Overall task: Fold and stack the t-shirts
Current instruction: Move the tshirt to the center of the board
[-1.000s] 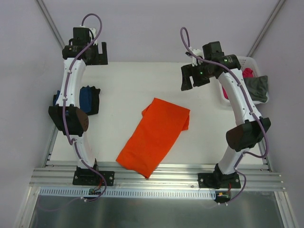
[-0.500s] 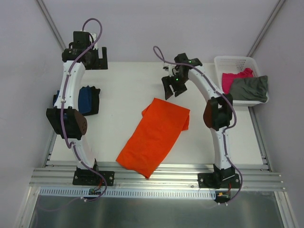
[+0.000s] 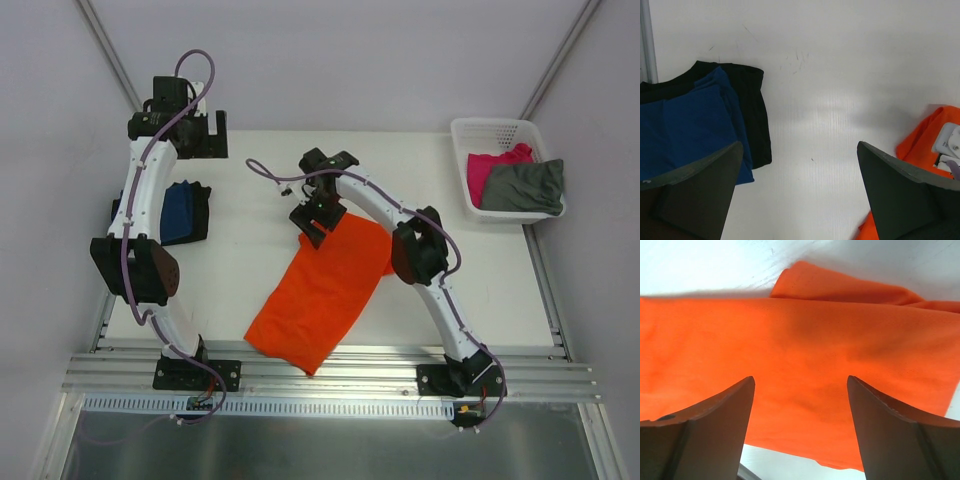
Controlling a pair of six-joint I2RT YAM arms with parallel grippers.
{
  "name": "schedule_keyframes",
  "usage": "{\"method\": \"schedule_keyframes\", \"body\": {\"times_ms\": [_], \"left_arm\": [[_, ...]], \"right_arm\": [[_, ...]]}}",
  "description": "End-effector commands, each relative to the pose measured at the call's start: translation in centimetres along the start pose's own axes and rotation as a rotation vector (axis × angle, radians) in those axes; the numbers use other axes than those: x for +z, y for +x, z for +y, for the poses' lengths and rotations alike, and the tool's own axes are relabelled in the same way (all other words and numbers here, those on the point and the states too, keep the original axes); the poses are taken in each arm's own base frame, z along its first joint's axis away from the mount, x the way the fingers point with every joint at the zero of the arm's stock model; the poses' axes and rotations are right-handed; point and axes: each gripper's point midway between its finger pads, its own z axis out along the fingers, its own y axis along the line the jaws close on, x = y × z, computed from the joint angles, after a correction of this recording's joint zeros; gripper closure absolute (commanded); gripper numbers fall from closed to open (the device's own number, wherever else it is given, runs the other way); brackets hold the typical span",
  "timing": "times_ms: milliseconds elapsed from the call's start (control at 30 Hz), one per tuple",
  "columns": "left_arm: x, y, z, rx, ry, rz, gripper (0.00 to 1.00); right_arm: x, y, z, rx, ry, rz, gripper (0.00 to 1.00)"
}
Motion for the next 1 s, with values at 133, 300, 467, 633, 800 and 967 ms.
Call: {"method": "schedule_keyframes", "body": {"times_ms": [133, 300, 467, 633, 800, 967], "left_arm": [[-1.4, -0.5, -1.3, -0.020, 0.067, -0.029, 0.01], [-1.2, -0.4, -1.7, -0.025, 0.086, -0.025, 0.01], [-1.4, -0.5, -1.8, -0.023, 0.091, -0.027, 0.01], [-1.0, -0.1, -2.2, -0.036, 0.113, -0.010, 0.01], [-0.7, -0.3, -2.7, -0.038, 0.141, -0.010, 0.01], [-0.3, -0.8, -2.0, -0.043, 0.100, -0.017, 0.01]], "right_arm": [[-0.6, -0.8, -3.8, -0.010, 0.129, -0.016, 0.18], [-0.5, -1.9, -5.2, -0.072, 0.231, -0.028, 0.14], [2.4, 1.1, -6.6, -0.101, 0.264, 0.105, 0.13], [3.0, 2.0, -6.8, -0.100, 0.245, 0.137, 0.99], [-0.6, 1.1, -9.5, -0.063, 0.332, 0.078, 0.99], [-16.0, -3.2, -13.9, -0.009, 0.634, -0.254, 0.99]]}}
